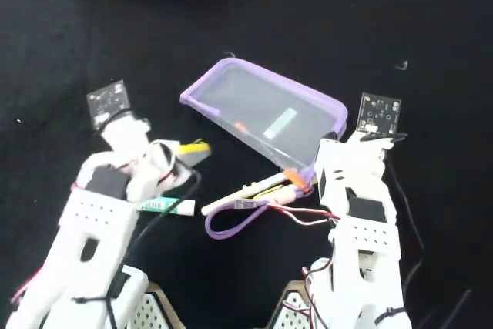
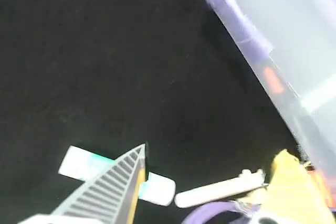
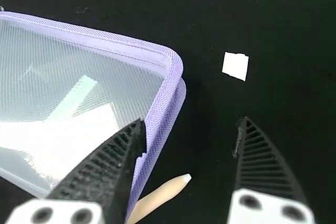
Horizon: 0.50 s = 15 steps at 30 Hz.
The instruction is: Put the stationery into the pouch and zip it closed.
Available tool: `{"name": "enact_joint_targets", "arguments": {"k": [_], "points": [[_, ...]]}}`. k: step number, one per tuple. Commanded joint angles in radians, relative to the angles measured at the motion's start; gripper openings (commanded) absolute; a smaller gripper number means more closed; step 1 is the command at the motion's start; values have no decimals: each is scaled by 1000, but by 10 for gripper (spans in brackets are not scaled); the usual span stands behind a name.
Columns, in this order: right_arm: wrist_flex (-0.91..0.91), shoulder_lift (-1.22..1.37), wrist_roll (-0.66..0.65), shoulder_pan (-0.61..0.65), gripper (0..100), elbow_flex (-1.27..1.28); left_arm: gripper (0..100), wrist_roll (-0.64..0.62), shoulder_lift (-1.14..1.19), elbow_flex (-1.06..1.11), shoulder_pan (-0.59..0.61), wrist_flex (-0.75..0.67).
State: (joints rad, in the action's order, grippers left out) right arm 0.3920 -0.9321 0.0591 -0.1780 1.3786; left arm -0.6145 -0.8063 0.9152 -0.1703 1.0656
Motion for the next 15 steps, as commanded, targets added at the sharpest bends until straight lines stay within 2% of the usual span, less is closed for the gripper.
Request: {"name": "enact_joint_targets", "arguments": {"k": [1, 4, 9, 15], "points": [[-21, 4, -2, -15, 269, -15, 368, -94, 123, -130, -15, -57], [-21, 4, -2, -15, 269, -15, 368, -181, 241, -173, -13, -118], [-21, 4, -2, -15, 269, -15, 368, -397, 393, -232, -21, -173], [-23, 4, -2, -15, 269, -16, 367, -466, 528, -242, -21, -384]]}}
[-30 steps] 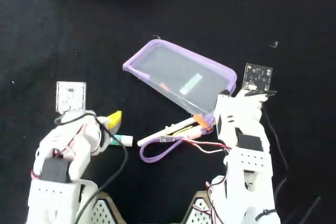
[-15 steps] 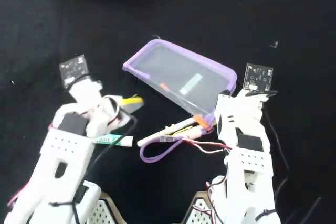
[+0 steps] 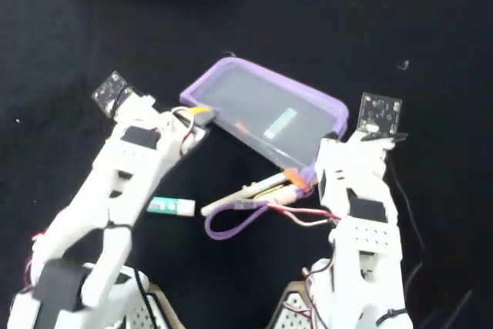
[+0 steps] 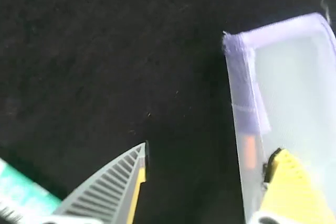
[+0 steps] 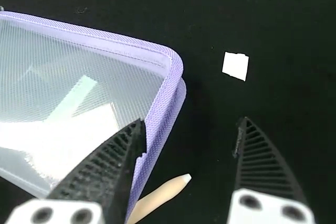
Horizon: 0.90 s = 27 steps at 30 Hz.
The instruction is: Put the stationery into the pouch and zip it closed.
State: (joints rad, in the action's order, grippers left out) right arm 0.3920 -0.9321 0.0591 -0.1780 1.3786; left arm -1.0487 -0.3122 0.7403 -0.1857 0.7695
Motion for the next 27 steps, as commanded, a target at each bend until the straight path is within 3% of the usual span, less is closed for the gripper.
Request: {"name": "enact_joint_targets", "arguments": {"k": [1, 11, 18, 22, 27], "points": [[-23, 4, -2, -15, 269, -16, 367, -37, 51, -67, -5, -123], [-44, 4, -3, -11, 269, -13, 365, -3, 173, -71, -25, -440], [-58, 4, -3, -17, 269, -10, 277, 261, 178, -48, -90, -598], [-58, 4, -3, -17, 269, -10, 262, 172, 216, 1, -97, -684], [-58, 4, -3, -15, 269, -10, 298, 64, 308, -22, -90, -677]]}}
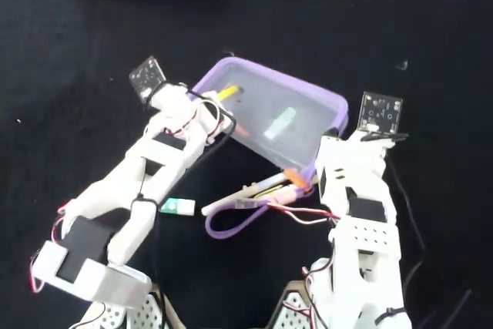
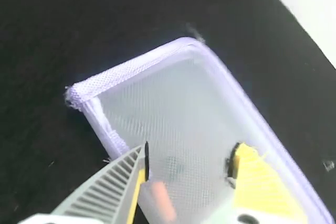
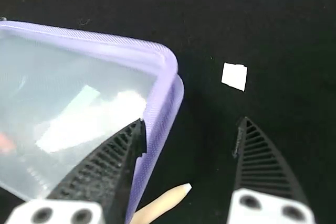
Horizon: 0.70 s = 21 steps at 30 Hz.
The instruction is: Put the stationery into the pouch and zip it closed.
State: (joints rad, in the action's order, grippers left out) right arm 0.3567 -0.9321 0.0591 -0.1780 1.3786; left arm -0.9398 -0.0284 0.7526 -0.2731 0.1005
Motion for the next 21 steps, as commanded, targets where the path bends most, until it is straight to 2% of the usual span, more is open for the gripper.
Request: {"name": "enact_joint_targets", "arguments": {"k": [1, 6, 12, 15, 21], "points": [[-23, 4, -3, -15, 269, -10, 301, -64, 43, -51, -2, 11], [-21, 4, -3, -17, 269, -8, 304, -72, 81, -186, -1, 215], [-26, 4, -3, -14, 269, -8, 305, -72, -60, -268, 16, 532], [-28, 4, -3, -14, 269, -8, 305, -74, -84, -243, 18, 557], [-28, 4, -3, -15, 269, -8, 305, -74, -74, -168, 18, 454]]}}
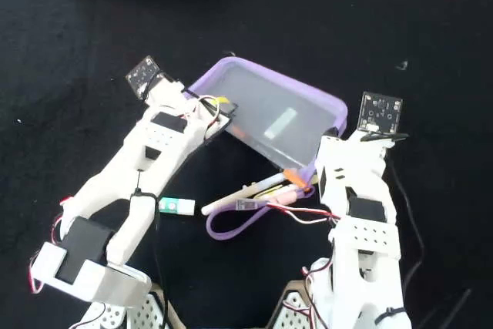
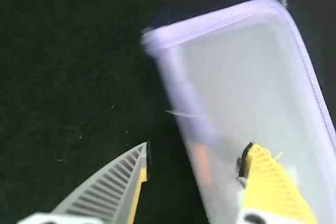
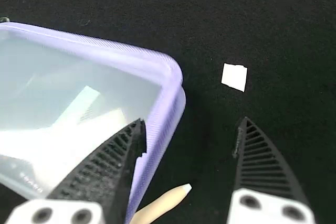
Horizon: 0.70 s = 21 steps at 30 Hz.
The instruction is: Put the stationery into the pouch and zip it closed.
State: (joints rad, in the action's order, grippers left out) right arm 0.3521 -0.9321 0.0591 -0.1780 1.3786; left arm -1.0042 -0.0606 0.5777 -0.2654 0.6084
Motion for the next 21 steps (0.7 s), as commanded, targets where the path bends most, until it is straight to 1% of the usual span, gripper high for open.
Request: {"name": "enact_joint_targets", "arguments": {"k": [1, 6, 9, 16, 21], "points": [[-23, 4, -3, -15, 269, -8, 305, -9, -41, 25, 10, -92], [-23, 4, -3, -15, 269, -8, 304, -29, -41, 142, 12, -321], [-23, 4, -3, -14, 269, -8, 304, -78, -41, 177, 8, -400], [-23, 4, -3, -11, 269, -8, 303, -80, -37, 179, 4, -420], [-23, 4, -3, -12, 269, -8, 301, -81, 92, 114, -8, -414]]}}
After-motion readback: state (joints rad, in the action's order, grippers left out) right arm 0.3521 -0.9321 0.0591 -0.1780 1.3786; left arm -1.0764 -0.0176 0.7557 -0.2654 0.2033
